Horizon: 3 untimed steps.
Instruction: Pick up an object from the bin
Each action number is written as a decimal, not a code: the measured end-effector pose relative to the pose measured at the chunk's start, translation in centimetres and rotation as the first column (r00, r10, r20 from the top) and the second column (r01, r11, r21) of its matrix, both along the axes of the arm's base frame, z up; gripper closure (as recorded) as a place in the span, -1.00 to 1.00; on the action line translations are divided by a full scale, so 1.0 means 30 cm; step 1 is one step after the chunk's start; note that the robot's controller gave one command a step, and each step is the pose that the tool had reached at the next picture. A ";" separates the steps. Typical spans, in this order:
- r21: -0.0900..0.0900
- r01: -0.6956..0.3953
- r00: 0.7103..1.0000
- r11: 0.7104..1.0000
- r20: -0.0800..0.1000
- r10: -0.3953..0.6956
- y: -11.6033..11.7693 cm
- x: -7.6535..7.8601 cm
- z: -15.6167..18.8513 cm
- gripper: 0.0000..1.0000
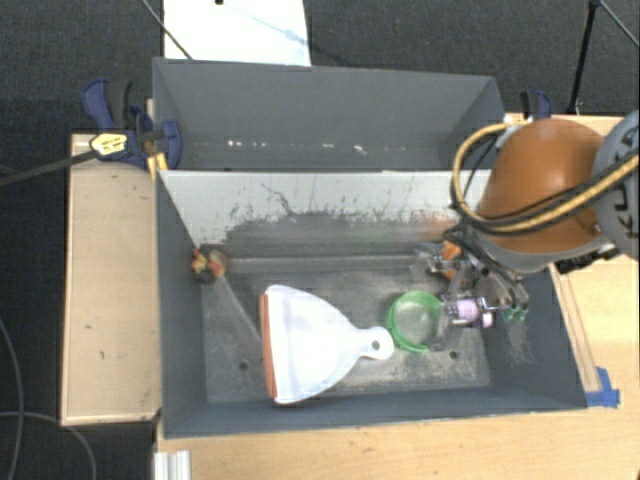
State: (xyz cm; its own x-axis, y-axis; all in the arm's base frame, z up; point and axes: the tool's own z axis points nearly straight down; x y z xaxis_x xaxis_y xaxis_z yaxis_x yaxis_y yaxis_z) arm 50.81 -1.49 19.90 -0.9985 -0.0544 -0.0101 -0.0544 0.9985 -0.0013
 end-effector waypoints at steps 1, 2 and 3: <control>0.002 0.053 0.999 0.999 -0.007 -0.053 0.050 0.022 -0.148 -1.00; 0.001 -0.101 0.995 0.995 -0.008 0.101 0.054 0.048 -0.225 -1.00; 0.001 -0.136 0.991 0.991 -0.009 0.136 0.074 0.032 -0.412 1.00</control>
Offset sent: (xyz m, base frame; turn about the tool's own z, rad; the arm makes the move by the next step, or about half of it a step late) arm 0.0193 0.0158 -0.0819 -0.1676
